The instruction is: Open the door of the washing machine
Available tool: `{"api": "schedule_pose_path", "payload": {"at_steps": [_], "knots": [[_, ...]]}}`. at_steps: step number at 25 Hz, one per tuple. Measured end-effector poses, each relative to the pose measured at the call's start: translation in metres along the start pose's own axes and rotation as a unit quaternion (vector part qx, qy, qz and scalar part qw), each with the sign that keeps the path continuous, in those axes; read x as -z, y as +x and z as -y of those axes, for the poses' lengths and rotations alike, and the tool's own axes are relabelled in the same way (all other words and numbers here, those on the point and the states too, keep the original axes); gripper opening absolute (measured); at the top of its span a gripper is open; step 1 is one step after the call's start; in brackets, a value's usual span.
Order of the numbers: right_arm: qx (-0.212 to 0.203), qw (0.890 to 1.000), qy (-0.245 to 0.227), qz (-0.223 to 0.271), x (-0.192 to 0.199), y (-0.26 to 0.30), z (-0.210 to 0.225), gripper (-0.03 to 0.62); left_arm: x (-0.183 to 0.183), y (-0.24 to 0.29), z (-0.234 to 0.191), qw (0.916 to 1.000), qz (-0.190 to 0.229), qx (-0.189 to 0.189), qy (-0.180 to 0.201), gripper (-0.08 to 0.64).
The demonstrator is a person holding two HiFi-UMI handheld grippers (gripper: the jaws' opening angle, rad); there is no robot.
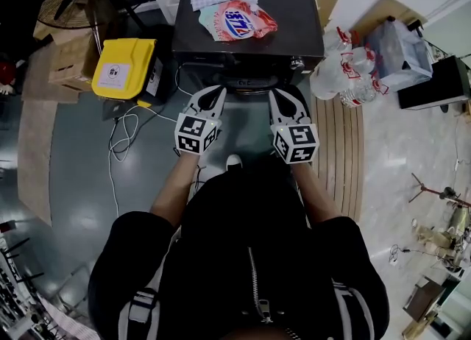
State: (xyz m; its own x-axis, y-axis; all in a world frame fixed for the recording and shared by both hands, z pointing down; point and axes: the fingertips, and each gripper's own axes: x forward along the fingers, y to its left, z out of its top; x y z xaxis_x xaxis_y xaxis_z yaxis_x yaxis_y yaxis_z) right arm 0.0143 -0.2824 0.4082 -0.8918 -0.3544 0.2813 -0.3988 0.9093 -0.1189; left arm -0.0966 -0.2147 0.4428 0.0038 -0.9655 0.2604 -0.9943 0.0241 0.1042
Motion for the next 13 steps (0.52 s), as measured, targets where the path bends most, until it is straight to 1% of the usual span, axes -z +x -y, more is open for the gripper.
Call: {"api": "schedule_pose_path", "payload": {"at_steps": [13], "knots": [[0.005,1.000,-0.005,-0.001,-0.0037,0.0072,0.0046,0.002,-0.0052,0.0049,-0.0054,1.0000,0.003,-0.002,0.000,0.003]]}}
